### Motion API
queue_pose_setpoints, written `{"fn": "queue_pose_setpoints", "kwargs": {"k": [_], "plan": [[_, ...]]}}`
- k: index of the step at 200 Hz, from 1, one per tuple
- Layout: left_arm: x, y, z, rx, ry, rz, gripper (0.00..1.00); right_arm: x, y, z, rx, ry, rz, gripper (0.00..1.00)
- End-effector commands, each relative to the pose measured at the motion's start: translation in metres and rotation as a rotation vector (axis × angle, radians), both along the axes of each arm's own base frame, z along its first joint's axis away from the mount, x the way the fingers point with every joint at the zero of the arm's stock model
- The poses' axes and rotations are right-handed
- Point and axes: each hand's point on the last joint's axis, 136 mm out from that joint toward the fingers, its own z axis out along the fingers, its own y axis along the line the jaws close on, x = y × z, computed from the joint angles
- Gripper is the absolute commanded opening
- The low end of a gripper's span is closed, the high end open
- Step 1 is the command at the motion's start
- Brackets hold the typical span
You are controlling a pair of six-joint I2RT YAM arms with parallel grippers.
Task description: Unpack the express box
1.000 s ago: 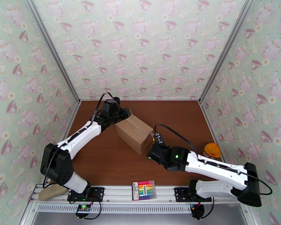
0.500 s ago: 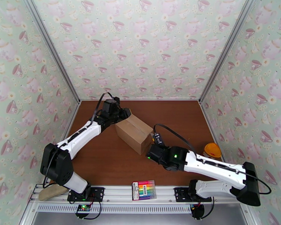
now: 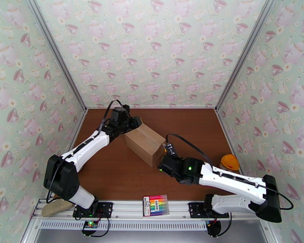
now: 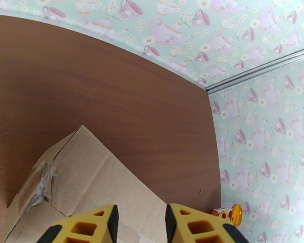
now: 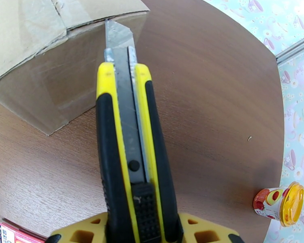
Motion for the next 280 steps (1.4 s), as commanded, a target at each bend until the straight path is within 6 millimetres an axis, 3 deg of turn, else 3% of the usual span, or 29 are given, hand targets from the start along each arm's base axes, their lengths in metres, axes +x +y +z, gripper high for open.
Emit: {"fn": "queue_pose_setpoints", "kwargs": {"k": [1,82,140,205,233,280], "plan": [[0.003,-0.001,0.012,-0.029,-0.022,-0.004,0.39,0.006,0.006,0.013,0.008,-0.047,0.005,0.0],[0.007,0.006,0.018,-0.011,-0.034,0.001,0.39,0.009,0.007,0.012,-0.012,-0.051,0.008,0.0],[0.027,0.045,0.024,0.072,-0.017,0.054,0.4,0.009,0.008,0.01,-0.027,-0.048,0.012,0.0],[0.056,0.06,-0.019,0.192,0.096,0.034,0.38,0.01,0.009,0.013,-0.026,-0.054,0.016,0.0],[0.058,0.053,-0.038,0.198,0.136,0.009,0.36,0.011,0.01,0.014,-0.026,-0.056,0.017,0.0],[0.052,0.031,-0.046,0.153,0.139,-0.077,0.35,0.012,0.011,0.014,-0.035,-0.06,0.023,0.0]]}}
